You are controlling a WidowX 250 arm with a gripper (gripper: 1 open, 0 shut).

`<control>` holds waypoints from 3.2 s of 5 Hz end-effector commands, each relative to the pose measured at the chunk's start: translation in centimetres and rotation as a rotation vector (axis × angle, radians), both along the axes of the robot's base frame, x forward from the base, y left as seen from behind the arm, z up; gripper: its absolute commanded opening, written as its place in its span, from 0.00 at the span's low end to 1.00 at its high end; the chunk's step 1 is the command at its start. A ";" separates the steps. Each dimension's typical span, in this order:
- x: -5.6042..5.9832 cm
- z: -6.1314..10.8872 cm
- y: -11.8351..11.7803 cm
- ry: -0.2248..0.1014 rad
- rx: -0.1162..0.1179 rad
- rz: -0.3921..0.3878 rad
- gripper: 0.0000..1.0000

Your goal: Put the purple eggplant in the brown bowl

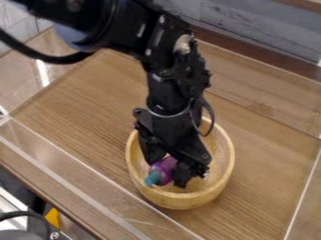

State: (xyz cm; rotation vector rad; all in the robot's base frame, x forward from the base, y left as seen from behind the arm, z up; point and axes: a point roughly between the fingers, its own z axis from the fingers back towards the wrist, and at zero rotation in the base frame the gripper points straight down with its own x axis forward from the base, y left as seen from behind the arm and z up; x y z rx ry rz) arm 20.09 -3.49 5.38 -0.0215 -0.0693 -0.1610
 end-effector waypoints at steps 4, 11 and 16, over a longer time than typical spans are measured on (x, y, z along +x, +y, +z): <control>2.2 0.7 1.8 -0.023 0.001 0.069 0.00; 1.4 2.7 -0.5 0.009 0.004 -0.111 0.00; 2.5 3.3 -1.6 0.027 0.014 -0.122 0.00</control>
